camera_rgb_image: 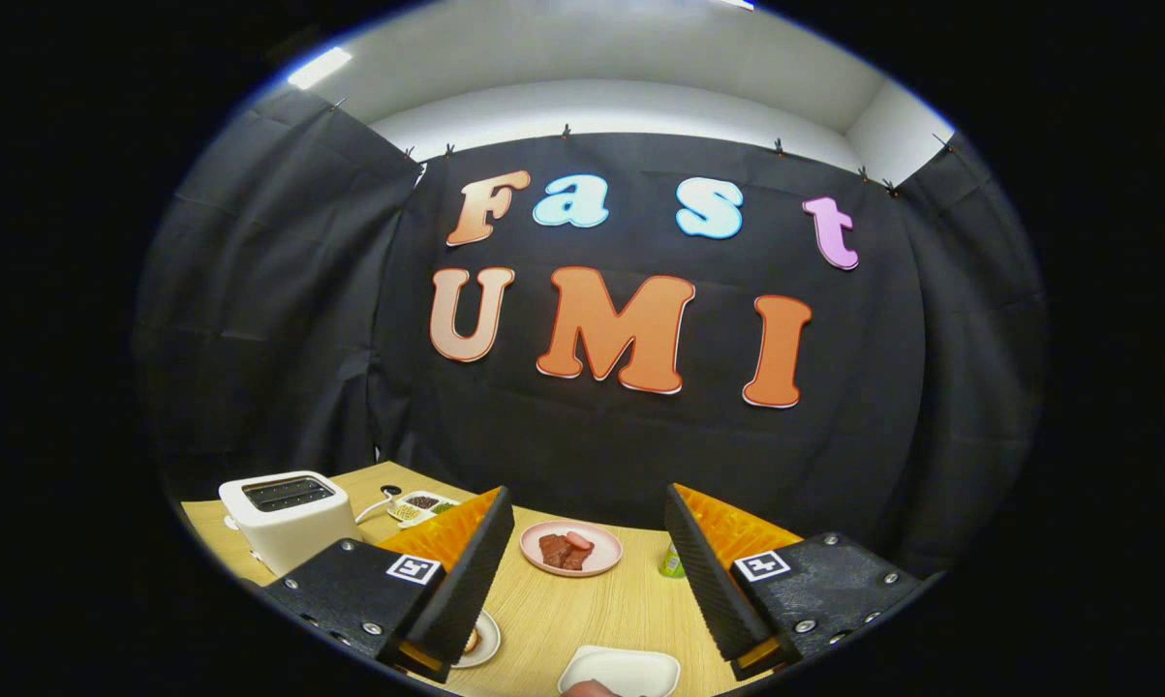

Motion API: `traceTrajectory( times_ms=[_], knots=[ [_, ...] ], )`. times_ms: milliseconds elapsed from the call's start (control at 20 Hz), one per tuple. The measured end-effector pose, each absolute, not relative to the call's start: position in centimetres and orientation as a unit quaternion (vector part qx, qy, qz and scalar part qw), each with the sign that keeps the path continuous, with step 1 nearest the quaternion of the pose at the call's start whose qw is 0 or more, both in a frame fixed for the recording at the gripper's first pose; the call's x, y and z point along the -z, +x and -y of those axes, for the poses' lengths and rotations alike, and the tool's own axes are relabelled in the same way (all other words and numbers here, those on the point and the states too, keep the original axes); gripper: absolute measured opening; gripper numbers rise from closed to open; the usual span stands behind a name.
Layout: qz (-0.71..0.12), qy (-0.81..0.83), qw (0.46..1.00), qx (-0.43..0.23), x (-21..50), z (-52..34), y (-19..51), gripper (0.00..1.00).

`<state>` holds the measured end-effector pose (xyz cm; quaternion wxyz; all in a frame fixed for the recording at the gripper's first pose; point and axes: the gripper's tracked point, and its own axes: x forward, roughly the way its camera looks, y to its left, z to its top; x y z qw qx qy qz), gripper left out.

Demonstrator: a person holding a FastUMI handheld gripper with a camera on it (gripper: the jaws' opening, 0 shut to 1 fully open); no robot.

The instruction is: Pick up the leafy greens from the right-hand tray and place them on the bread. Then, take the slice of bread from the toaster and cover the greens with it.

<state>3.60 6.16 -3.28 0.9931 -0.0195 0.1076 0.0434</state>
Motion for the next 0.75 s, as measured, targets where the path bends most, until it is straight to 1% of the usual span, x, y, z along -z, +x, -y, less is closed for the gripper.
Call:
traceTrajectory(
  times_ms=[550,750],
  knots=[
    [-0.058,0.020,0.996,-0.071,0.8,-7.7,1.0,0.97],
    [-0.036,0.002,0.998,-0.055,0.5,-7.4,0.8,0.97]
  ],
)
